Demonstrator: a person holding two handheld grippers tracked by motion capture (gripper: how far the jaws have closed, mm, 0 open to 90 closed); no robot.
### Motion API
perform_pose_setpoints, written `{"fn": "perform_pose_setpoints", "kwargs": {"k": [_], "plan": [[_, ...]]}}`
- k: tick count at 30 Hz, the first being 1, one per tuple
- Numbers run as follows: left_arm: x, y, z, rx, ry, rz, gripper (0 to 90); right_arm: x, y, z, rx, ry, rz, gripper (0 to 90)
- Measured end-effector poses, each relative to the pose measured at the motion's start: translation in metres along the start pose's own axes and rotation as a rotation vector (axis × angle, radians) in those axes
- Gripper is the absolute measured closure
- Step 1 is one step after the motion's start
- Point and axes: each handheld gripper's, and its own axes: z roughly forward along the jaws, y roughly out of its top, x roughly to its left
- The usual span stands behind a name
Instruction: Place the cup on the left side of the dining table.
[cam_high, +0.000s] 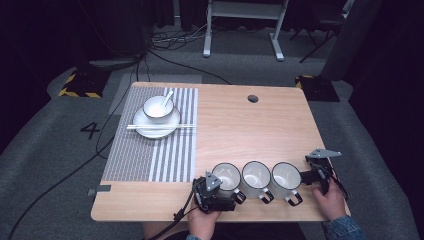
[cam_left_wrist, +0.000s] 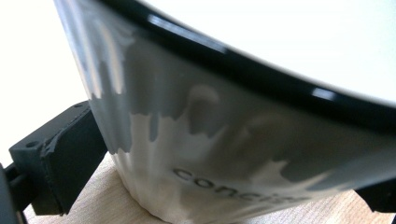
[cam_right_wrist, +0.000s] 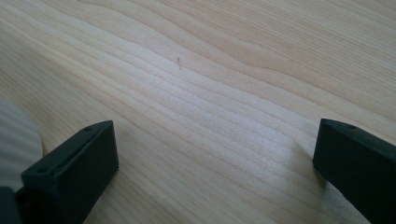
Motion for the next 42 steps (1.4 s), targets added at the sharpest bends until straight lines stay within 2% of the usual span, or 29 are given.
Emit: {"fn": "perform_pose_setpoints", "kwargs": {"k": [5, 7, 8, 11, 14, 16, 19, 20, 23, 25, 29, 32, 37, 38, 42], "plan": [[0.001, 0.001, -0.001, 0.007, -0.002, 0.019, 0.0, 0.0, 0.0, 0.0, 0.0, 0.0, 0.0, 0.2], [0.001, 0.001, -0.002, -0.016, -0.004, 0.042, 0.1, 0.0, 0.0, 0.0, 0.0, 0.0, 0.0, 0.1], [0.0, 0.001, -0.003, -0.045, -0.002, 0.061, 0.1, 0.0, 0.0, 0.0, 0.0, 0.0, 0.0, 0.2], [0.001, 0.002, -0.002, -0.048, -0.011, 0.08, 0.0, 0.0, 0.0, 0.0, 0.0, 0.0, 0.0, 0.2], [0.002, 0.003, -0.001, -0.044, -0.015, 0.079, 0.0, 0.0, 0.0, 0.0, 0.0, 0.0, 0.0, 0.2], [0.001, 0.005, 0.001, -0.049, -0.002, 0.119, 0.0, 0.0, 0.0, 0.0, 0.0, 0.0, 0.0, 0.2], [-0.001, 0.007, 0.004, -0.045, 0.001, 0.132, 0.0, 0.0, 0.0, 0.0, 0.0, 0.0, 0.0, 0.2], [-0.002, 0.009, 0.007, -0.044, 0.006, 0.152, 0.0, 0.0, 0.0, 0.0, 0.0, 0.001, 0.0, 0.2], [-0.003, 0.01, 0.01, -0.044, 0.015, 0.164, 0.0, 0.0, 0.0, 0.0, 0.0, 0.0, 0.0, 0.2], [-0.004, 0.011, 0.011, -0.048, 0.003, 0.153, 0.0, 0.0, 0.0, 0.0, 0.0, 0.0, -0.001, 0.2], [-0.003, 0.011, 0.01, -0.038, 0.005, 0.179, 0.3, 0.0, 0.0, 0.0, 0.0, 0.001, 0.0, 0.2], [-0.004, 0.011, 0.01, -0.035, 0.026, 0.197, 1.9, 0.0, 0.0, 0.0, 0.0, 0.001, 0.0, 0.2], [-0.004, 0.01, 0.01, -0.039, 0.025, 0.195, 3.1, 0.0, 0.0, 0.0, 0.0, 0.001, -0.001, 0.2], [-0.004, 0.011, 0.01, -0.04, 0.031, 0.204, 3.1, 0.0, 0.0, 0.0, 0.0, 0.001, -0.001, 0.2], [-0.004, 0.01, 0.008, -0.054, 0.043, 0.196, 3.3, 0.0, 0.0, 0.0, 0.0, 0.0, 0.0, 0.2]]}}
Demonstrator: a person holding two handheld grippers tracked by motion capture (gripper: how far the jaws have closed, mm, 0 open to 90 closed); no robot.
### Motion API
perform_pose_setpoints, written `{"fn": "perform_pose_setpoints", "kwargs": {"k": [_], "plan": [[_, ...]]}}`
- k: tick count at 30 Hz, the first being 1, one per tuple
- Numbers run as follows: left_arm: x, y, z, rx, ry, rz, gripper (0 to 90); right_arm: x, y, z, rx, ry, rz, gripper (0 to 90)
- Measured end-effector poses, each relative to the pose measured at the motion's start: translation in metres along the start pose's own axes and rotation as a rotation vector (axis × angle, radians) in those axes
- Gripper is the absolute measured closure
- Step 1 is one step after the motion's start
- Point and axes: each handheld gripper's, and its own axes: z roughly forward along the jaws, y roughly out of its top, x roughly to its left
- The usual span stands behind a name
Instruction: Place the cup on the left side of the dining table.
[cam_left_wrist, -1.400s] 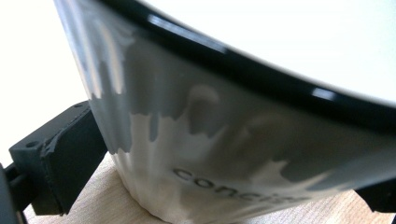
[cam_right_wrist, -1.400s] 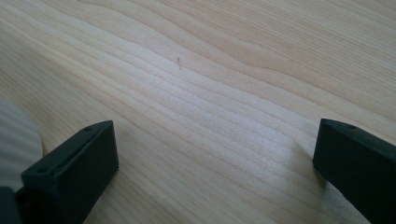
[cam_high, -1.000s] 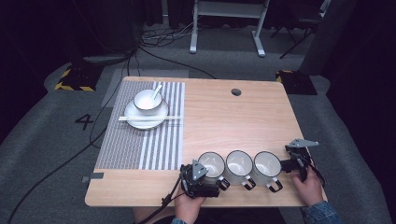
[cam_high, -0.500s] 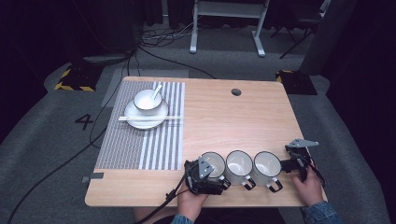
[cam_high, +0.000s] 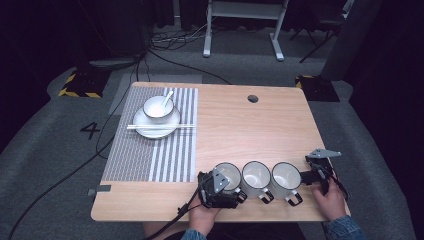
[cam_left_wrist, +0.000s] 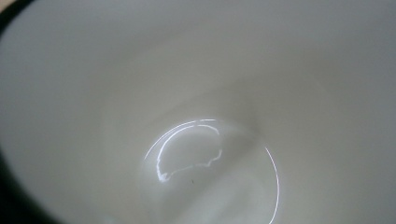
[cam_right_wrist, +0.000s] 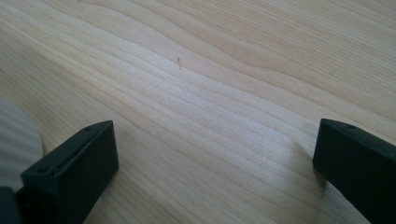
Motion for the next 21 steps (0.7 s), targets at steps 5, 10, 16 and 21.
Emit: {"fn": "perform_pose_setpoints", "kwargs": {"k": [5, 10, 16, 21], "plan": [[0.001, 0.0, -0.004, -0.022, 0.009, -0.013, 3.3, 0.0, 0.0, 0.0, -0.001, -0.001, 0.0, 0.2], [0.001, 0.002, -0.007, -0.041, 0.008, -0.022, 3.3, 0.0, 0.0, 0.0, 0.0, 0.0, 0.001, 0.2], [0.007, 0.008, -0.018, -0.06, 0.032, -0.037, 3.2, 0.0, 0.0, 0.0, 0.0, 0.0, 0.001, 0.2], [0.015, 0.02, -0.031, -0.084, 0.067, -0.046, 3.2, 0.0, 0.0, 0.0, 0.0, 0.0, -0.001, 0.2]]}}
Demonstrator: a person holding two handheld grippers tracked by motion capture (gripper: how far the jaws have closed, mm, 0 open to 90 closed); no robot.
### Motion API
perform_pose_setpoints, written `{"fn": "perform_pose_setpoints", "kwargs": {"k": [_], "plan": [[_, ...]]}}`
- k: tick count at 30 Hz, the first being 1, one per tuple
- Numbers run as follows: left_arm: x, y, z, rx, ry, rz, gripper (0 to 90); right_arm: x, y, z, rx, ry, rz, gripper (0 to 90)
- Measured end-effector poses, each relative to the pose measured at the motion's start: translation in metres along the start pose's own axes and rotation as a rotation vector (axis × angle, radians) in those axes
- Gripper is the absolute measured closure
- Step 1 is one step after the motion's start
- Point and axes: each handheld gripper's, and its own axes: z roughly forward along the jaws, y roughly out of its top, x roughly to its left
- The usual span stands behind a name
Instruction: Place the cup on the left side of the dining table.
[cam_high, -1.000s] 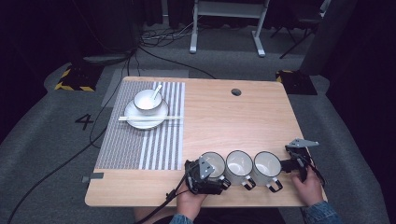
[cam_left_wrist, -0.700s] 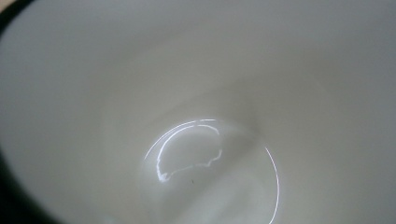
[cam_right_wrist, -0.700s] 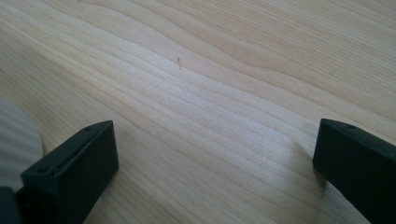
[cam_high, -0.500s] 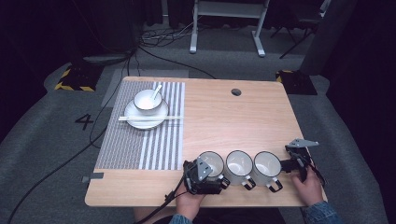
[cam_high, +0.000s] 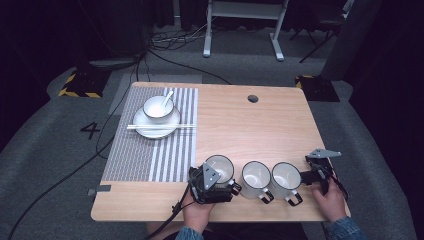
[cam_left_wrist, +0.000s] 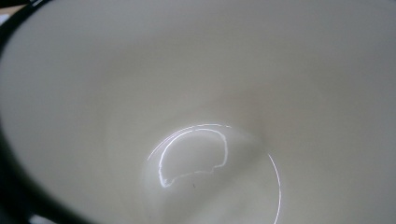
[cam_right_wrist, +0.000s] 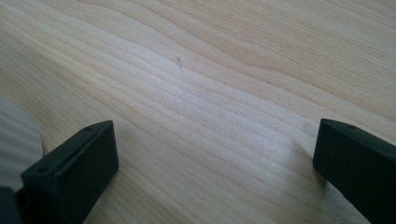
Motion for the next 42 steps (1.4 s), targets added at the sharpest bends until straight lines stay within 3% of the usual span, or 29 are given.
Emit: {"fn": "perform_pose_setpoints", "kwargs": {"k": [7, 15, 25, 32, 37, 39, 42], "plan": [[0.007, 0.017, -0.008, -0.03, 0.02, 0.02, 3.2, 0.0, 0.0, 0.0, 0.0, 0.0, 0.0, 0.2], [0.022, 0.033, -0.017, -0.065, 0.031, 0.003, 3.2, 0.0, 0.0, 0.0, 0.0, -0.001, 0.0, 0.2], [0.041, 0.048, -0.033, -0.1, 0.086, 0.022, 2.8, 0.0, 0.0, 0.0, 0.0, -0.001, 0.0, 0.2], [0.052, 0.052, -0.043, -0.133, 0.1, -0.006, 2.8, 0.0, 0.0, 0.0, 0.0, -0.001, 0.0, 0.2], [0.065, 0.054, -0.048, -0.144, 0.149, -0.015, 2.8, 0.0, 0.0, 0.0, 0.0, -0.001, 0.0, 0.2], [0.067, 0.054, -0.049, -0.151, 0.151, -0.03, 2.8, 0.0, 0.0, 0.0, 0.0, -0.001, 0.0, 0.2], [0.079, 0.053, -0.053, -0.157, 0.183, -0.048, 2.8, 0.0, 0.0, 0.0, 0.0, -0.001, 0.0, 0.2]]}}
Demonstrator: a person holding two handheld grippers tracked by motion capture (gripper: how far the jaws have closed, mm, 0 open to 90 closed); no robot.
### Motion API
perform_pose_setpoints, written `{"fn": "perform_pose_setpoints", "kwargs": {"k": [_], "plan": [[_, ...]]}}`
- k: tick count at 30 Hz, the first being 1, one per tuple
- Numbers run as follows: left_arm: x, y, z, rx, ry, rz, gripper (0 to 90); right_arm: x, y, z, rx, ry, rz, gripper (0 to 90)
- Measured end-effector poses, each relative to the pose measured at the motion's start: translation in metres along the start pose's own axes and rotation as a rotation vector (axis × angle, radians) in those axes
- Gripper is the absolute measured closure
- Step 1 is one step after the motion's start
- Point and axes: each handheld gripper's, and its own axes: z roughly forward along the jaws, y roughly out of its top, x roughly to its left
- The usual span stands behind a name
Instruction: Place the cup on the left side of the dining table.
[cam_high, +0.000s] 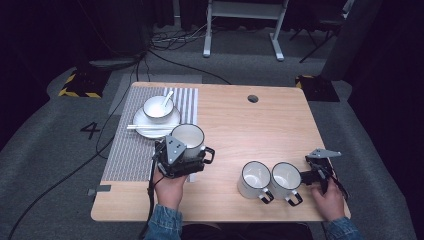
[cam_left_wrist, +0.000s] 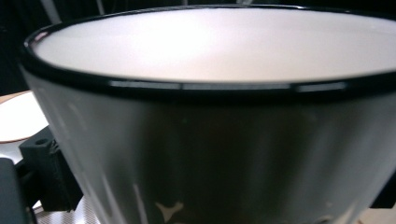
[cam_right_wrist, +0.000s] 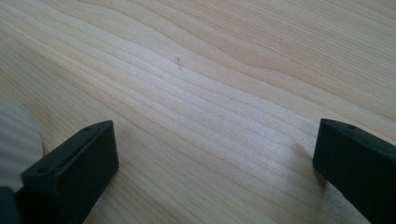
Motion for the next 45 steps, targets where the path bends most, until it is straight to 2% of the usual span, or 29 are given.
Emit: {"fn": "perform_pose_setpoints", "kwargs": {"k": [1, 2, 9, 11, 12, 17, 19, 25, 27, 35, 36, 41, 42, 45], "plan": [[0.0, 0.0, 0.0, 0.0, 0.0, 0.0, 2.8, 0.0, 0.0, 0.0, 0.0, 0.0, 0.0, 0.2], [0.005, 0.0, 0.0, -0.004, 0.019, -0.005, 2.8, 0.0, 0.0, 0.0, 0.0, 0.0, -0.001, 0.2], [0.024, 0.0, -0.003, -0.006, 0.075, -0.025, 2.8, 0.0, 0.0, 0.0, 0.0, 0.0, -0.001, 0.2], [0.026, 0.0, -0.003, -0.004, 0.076, -0.026, 2.8, 0.0, 0.0, 0.0, 0.0, 0.0, -0.001, 0.2], [0.031, -0.001, -0.003, -0.007, 0.094, -0.027, 2.8, 0.0, 0.0, 0.0, 0.0, 0.0, 0.0, 0.2], [0.043, -0.003, -0.006, 0.003, 0.119, -0.035, 2.8, 0.0, 0.0, 0.0, 0.0, 0.0, 0.0, 0.2], [0.053, -0.007, -0.007, 0.003, 0.143, -0.047, 2.8, 0.0, 0.0, 0.0, 0.0, 0.0, 0.0, 0.2], [0.067, -0.012, -0.007, 0.026, 0.17, -0.061, 2.7, 0.0, 0.0, 0.0, 0.0, 0.0, 0.0, 0.2], [0.076, -0.016, -0.007, 0.03, 0.186, -0.077, 2.8, 0.0, 0.0, 0.0, -0.001, 0.0, -0.001, 0.2], [0.095, -0.03, -0.005, 0.041, 0.228, -0.116, 2.7, 0.0, 0.0, 0.0, 0.0, 0.0, 0.0, 0.2], [0.101, -0.036, -0.004, 0.045, 0.242, -0.133, 2.7, 0.0, 0.0, 0.0, 0.0, 0.0, -0.001, 0.2], [0.11, -0.046, 0.006, 0.044, 0.259, -0.151, 2.7, 0.0, 0.0, 0.0, 0.0, 0.0, 0.0, 0.2], [0.112, -0.049, 0.012, 0.055, 0.26, -0.166, 2.7, 0.0, 0.0, 0.0, 0.0, 0.0, 0.0, 0.2], [0.115, -0.052, 0.019, 0.077, 0.256, -0.173, 2.7, 0.0, 0.0, 0.0, 0.0, 0.0, 0.0, 0.2]]}}
